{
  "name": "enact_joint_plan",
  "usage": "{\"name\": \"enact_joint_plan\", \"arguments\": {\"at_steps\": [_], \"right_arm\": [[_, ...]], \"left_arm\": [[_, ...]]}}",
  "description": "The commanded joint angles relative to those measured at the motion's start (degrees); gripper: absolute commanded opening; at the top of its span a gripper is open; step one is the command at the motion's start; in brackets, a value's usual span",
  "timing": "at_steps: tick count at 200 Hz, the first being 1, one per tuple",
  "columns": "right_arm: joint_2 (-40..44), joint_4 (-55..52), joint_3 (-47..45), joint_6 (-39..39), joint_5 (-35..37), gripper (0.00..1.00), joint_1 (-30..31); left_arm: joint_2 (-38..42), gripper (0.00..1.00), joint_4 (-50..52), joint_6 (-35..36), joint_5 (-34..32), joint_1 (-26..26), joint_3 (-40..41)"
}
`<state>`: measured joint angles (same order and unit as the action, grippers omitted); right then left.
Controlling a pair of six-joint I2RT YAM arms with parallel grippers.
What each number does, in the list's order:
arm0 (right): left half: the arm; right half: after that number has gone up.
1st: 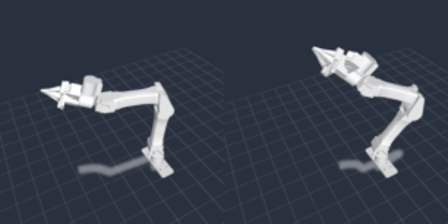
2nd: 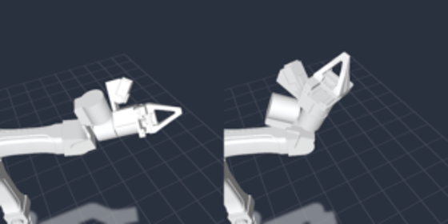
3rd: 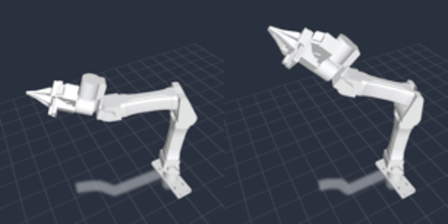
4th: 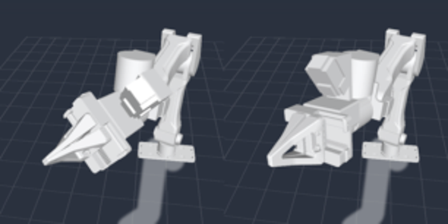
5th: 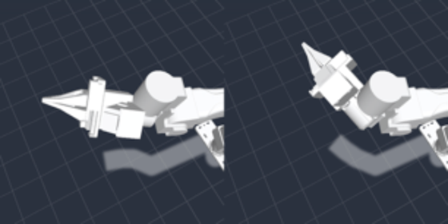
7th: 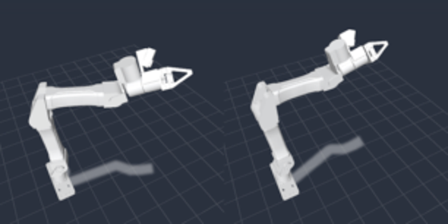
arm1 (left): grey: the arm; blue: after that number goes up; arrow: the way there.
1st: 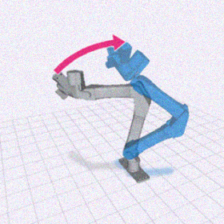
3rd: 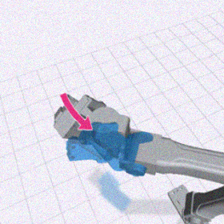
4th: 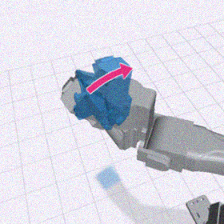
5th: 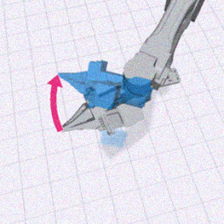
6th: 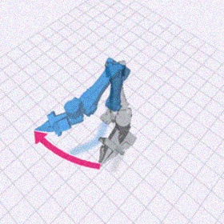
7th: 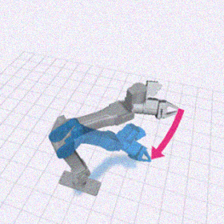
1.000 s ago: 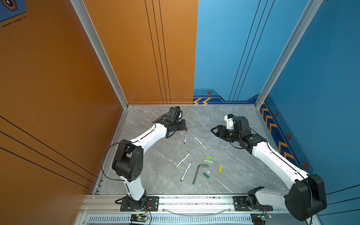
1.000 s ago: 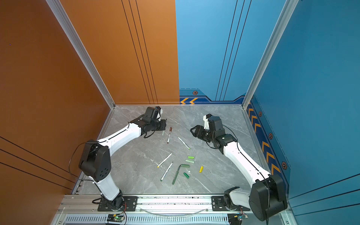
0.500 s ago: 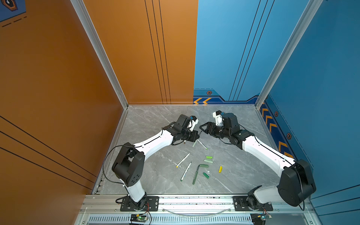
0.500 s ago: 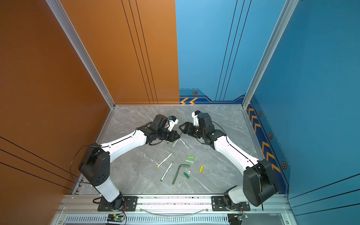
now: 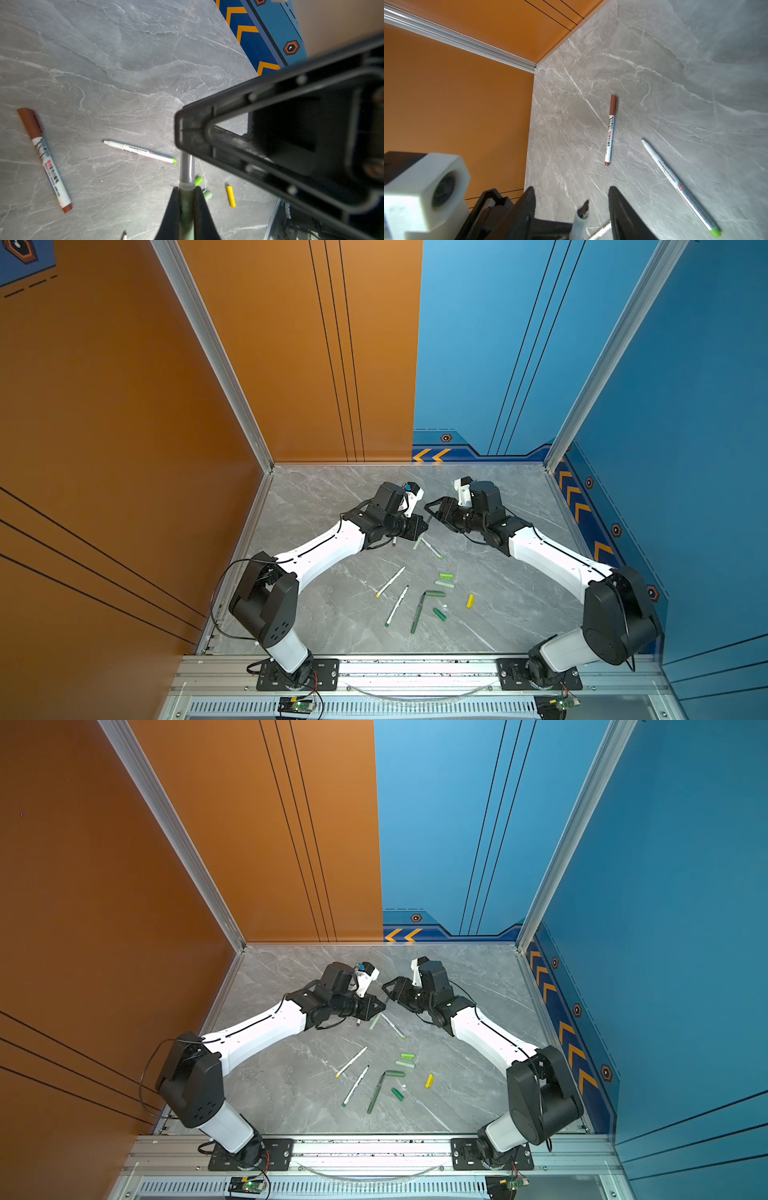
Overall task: Insert pens into pen caps
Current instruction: Pick up a pen from the center of the table.
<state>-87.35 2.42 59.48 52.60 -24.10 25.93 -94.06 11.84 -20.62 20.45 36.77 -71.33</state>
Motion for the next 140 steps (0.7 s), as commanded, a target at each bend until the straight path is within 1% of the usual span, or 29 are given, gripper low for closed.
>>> {"name": "enact_joint_plan", "arguments": {"at_steps": [1, 13, 17, 28, 44, 63, 82, 110, 135, 140], "right_arm": [[-1.3, 3.9, -0.8, 2.8, -1.3, 0.55, 0.3], [-2.0, 4.4, -0.8, 3.2, -1.4, 0.52, 0.5], [-2.2, 4.6, -0.8, 3.3, -1.5, 0.51, 0.6], [-2.6, 5.2, -0.8, 3.6, -1.7, 0.48, 0.8], [-2.9, 5.7, -0.6, 3.9, -2.0, 0.39, 1.1], [-2.9, 5.8, -0.6, 3.9, -1.9, 0.34, 1.6], [-3.0, 5.8, -0.8, 3.9, -2.1, 0.26, 1.8], [-2.7, 5.9, -0.9, 4.0, -2.1, 0.12, 1.8], [-2.3, 5.1, -0.4, 3.2, -1.7, 0.07, 1.7], [-2.2, 4.9, -0.3, 2.9, -1.7, 0.06, 1.6]], "left_arm": [[0.8, 0.00, -0.5, -0.7, -1.4, 0.4, 0.2], [0.8, 0.00, -0.5, -1.4, -2.0, 0.3, 0.6], [0.8, 0.00, -2.6, -1.6, -2.0, 0.3, 0.7], [0.6, 0.00, -3.4, -2.3, -2.2, 0.3, 1.0], [0.0, 0.00, -4.3, -3.2, -2.4, 0.3, 1.3], [-0.4, 0.00, -5.3, -4.3, -3.1, 0.4, 1.5], [-0.5, 0.00, -7.0, -5.2, -3.9, 0.4, 2.2], [-0.8, 0.00, -8.0, -6.2, -4.3, 0.4, 2.5], [-0.7, 0.00, -7.9, -6.4, -3.8, 0.4, 2.6], [-0.7, 0.05, -7.7, -6.4, -3.9, 0.4, 2.7]]}}
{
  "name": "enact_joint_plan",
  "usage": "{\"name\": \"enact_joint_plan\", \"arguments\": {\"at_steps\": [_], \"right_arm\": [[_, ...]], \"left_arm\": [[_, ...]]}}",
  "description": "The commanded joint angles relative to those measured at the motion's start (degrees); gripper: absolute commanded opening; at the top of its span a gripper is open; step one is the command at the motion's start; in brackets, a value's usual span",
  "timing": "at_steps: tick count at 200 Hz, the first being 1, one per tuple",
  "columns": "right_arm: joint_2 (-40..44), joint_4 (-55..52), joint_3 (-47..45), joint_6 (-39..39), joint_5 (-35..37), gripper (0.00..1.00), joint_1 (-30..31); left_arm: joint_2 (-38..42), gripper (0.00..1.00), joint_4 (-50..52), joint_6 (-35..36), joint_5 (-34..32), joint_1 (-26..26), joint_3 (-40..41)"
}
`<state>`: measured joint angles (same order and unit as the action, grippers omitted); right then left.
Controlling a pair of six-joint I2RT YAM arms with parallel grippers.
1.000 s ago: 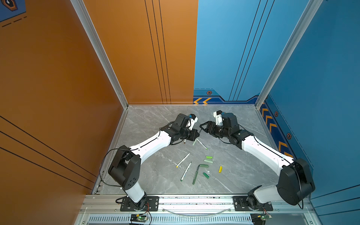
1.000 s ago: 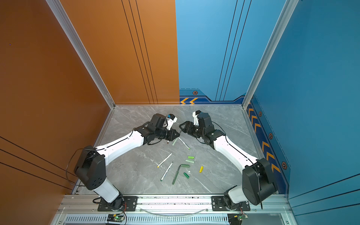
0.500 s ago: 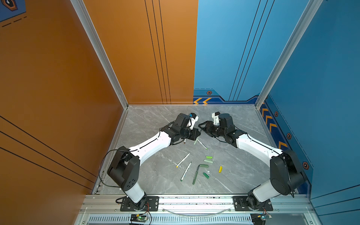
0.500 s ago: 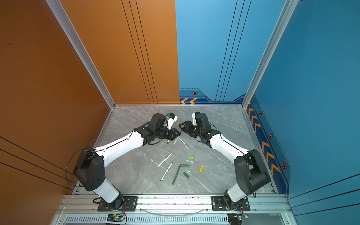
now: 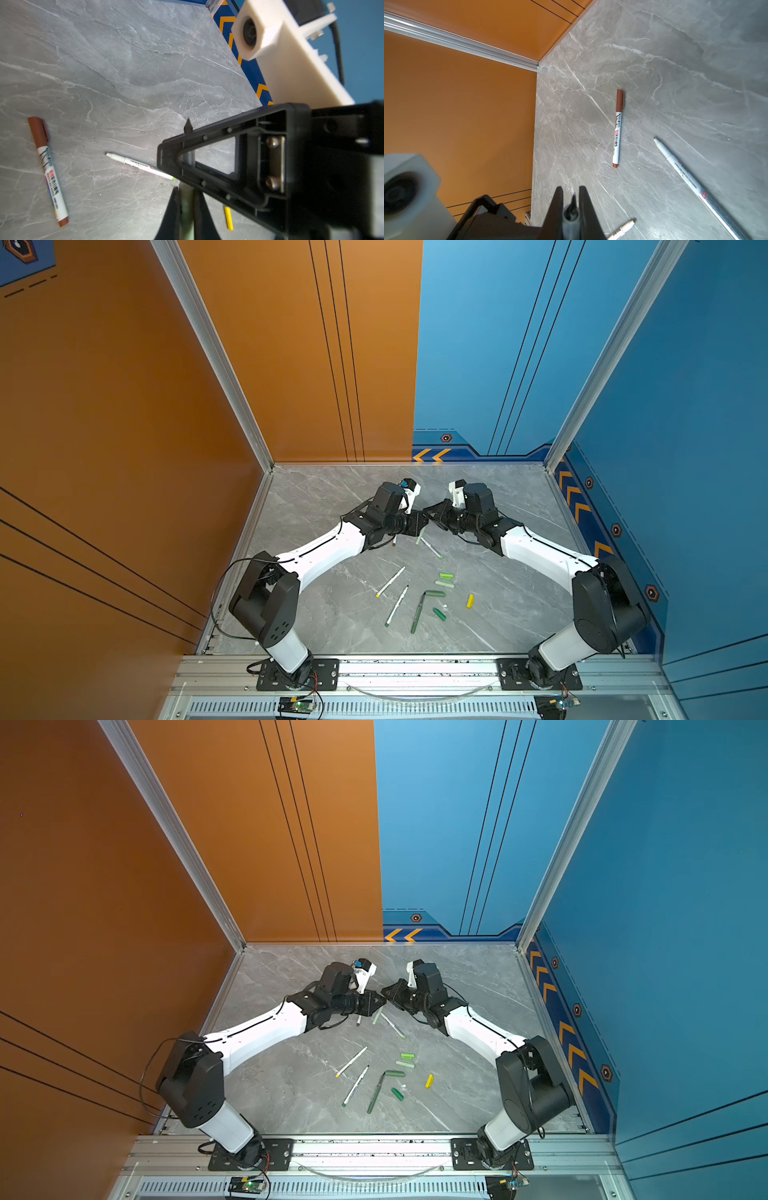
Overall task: Insert pens into pen caps
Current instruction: Pick up a pen from the center of the table.
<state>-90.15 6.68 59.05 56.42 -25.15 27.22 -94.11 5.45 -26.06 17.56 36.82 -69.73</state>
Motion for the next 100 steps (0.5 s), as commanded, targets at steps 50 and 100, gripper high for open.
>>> {"name": "enact_joint_plan", "arguments": {"at_steps": [50, 100], "right_arm": [[3.3, -1.9, 1.0, -3.4, 0.3, 0.07, -0.1], [5.3, -1.9, -0.4, -3.6, 0.5, 0.08, -0.3]], "left_arm": [[0.8, 0.23, 2.7, 0.8, -1.6, 0.4, 2.4], [0.5, 0.20, 3.1, 0.5, -0.6, 0.5, 2.8]]}}
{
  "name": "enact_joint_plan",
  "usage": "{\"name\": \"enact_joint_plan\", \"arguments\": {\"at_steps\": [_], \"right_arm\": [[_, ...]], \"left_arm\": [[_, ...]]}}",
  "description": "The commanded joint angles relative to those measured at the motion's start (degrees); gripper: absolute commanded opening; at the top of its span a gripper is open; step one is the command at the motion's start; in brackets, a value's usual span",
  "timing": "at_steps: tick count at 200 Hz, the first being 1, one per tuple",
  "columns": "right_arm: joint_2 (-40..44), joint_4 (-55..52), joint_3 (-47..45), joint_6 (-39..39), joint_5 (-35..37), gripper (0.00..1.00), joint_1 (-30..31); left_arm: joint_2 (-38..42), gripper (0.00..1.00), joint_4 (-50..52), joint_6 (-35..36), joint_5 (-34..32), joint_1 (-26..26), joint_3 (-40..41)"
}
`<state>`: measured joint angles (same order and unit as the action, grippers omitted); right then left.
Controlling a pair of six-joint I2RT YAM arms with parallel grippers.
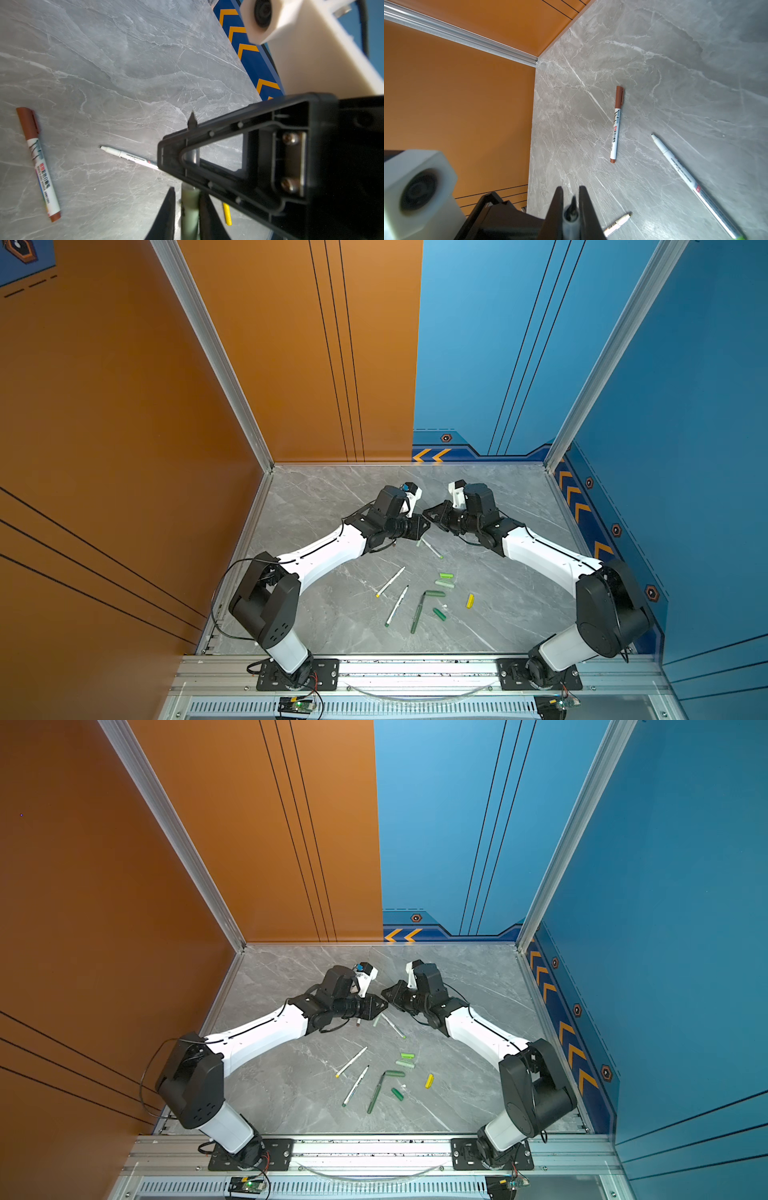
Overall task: Insert pens into pen caps
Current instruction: Pick up a pen from the center of the table.
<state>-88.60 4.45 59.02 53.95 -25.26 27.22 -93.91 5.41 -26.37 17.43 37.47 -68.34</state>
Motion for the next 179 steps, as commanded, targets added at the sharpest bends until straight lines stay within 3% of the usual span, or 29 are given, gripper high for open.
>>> {"name": "enact_joint_plan", "arguments": {"at_steps": [1, 32, 88, 98, 141, 179], "right_arm": [[3.8, 0.3, -0.4, -1.1, 0.6, 0.08, -0.4], [4.8, 0.4, -1.2, -1.1, 0.9, 0.08, -1.0], [6.1, -1.3, -1.7, -2.7, 1.7, 0.12, -1.4], [6.4, -1.7, -1.7, -3.0, 1.9, 0.14, -1.4], [9.9, -10.6, -1.6, -8.2, 3.9, 0.48, -1.0], [14.8, -31.1, -1.1, -19.3, 10.6, 0.53, 1.9]], "left_arm": [[0.2, 0.21, 3.2, 0.8, -0.4, -0.1, 1.4], [0.1, 0.23, 4.6, 1.4, 0.8, 0.1, 1.2], [2.4, 0.00, 4.9, 1.4, -0.8, 0.2, 2.3], [2.5, 0.00, 6.8, 1.3, -1.2, 0.2, 2.5], [3.5, 0.00, 11.7, -0.3, -7.6, -0.5, 2.8], [6.2, 0.00, 15.4, -1.8, -8.6, -3.8, 5.9]]}}
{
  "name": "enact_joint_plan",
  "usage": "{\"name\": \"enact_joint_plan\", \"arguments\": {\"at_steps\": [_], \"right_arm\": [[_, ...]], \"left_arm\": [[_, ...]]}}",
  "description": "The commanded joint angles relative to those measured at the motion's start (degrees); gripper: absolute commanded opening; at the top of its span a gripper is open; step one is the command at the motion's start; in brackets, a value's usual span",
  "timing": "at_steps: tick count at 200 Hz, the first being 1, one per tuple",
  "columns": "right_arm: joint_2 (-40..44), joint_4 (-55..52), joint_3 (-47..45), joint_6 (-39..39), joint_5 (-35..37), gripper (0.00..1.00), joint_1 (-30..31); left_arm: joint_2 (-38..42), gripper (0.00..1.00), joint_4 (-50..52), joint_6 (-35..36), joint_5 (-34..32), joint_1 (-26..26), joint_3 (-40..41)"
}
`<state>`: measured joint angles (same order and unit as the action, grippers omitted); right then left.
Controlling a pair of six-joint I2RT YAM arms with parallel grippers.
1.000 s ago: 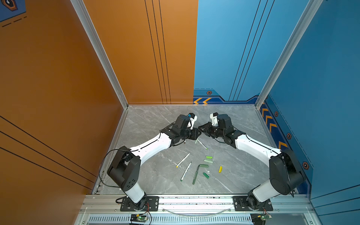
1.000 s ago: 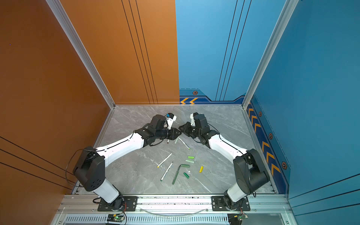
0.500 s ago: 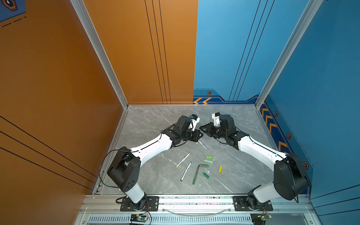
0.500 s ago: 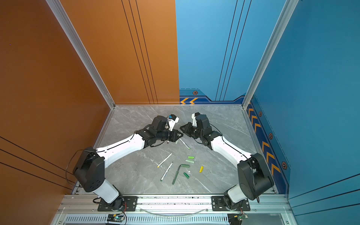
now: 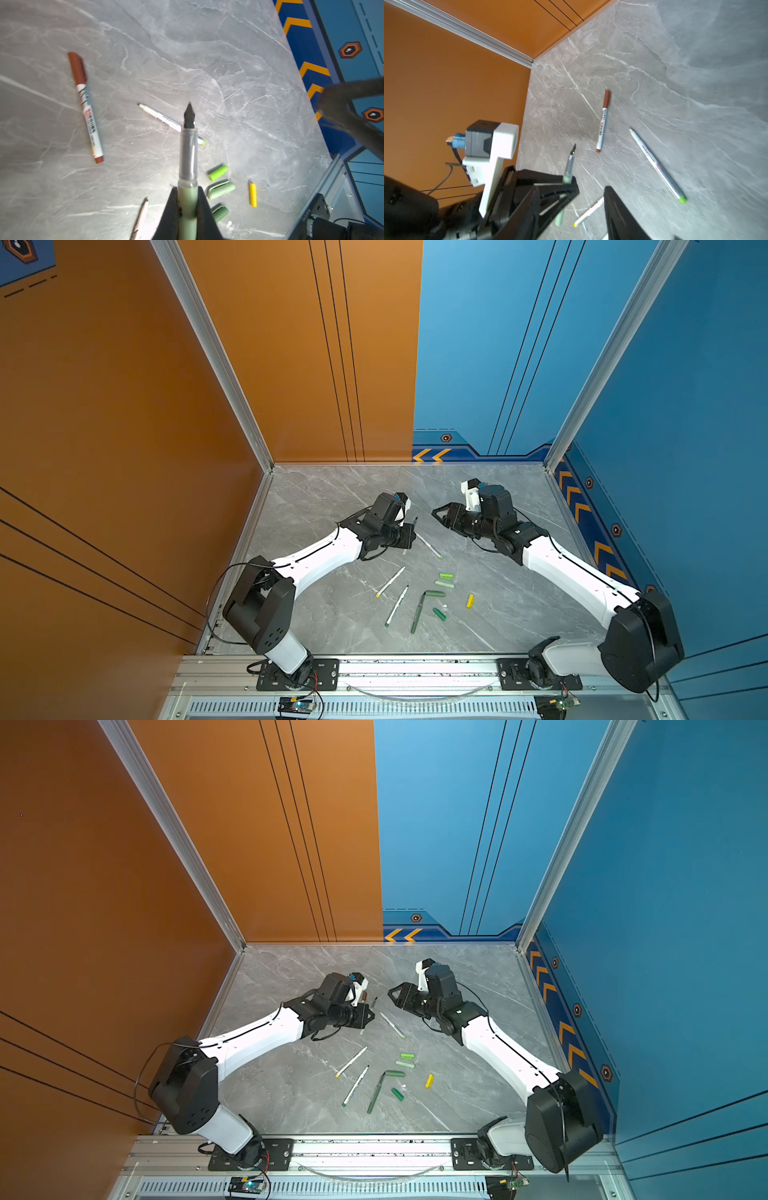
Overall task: Insert pens into pen caps
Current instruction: Pick up a pen from the center of the table, then pick up the pen cap from the center of the table.
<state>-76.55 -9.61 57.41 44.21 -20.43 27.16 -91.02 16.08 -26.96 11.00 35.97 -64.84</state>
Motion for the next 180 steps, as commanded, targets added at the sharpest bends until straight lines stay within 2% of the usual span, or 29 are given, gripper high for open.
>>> {"name": "enact_joint_plan", "arguments": {"at_steps": [1, 31, 61, 93, 135, 180], "right_arm": [[2.9, -17.5, 0.5, -9.8, 6.0, 0.53, 2.1], [3.3, -27.9, 0.0, -16.4, 11.3, 0.52, 6.0], [-1.2, -32.7, 0.7, -20.9, 14.7, 0.51, 10.6], [-8.3, -34.2, 1.8, -24.3, 19.1, 0.50, 14.7], [-15.5, -34.4, 4.0, -26.9, 20.9, 0.48, 15.8], [-19.6, -33.4, 4.7, -27.3, 21.4, 0.46, 16.0]], "left_arm": [[3.3, 0.00, 4.7, -1.2, -2.1, -2.3, 2.4], [6.7, 0.00, 5.9, -0.6, -0.3, -4.0, 5.4], [9.7, 0.00, 6.2, -0.3, -0.1, -4.8, 8.7], [11.1, 0.00, 6.1, 0.1, -0.6, -5.5, 9.9], [11.9, 0.00, 5.8, 0.7, -0.4, -5.8, 10.1], [12.2, 0.00, 5.0, 0.5, -0.1, -6.2, 10.8]]}}
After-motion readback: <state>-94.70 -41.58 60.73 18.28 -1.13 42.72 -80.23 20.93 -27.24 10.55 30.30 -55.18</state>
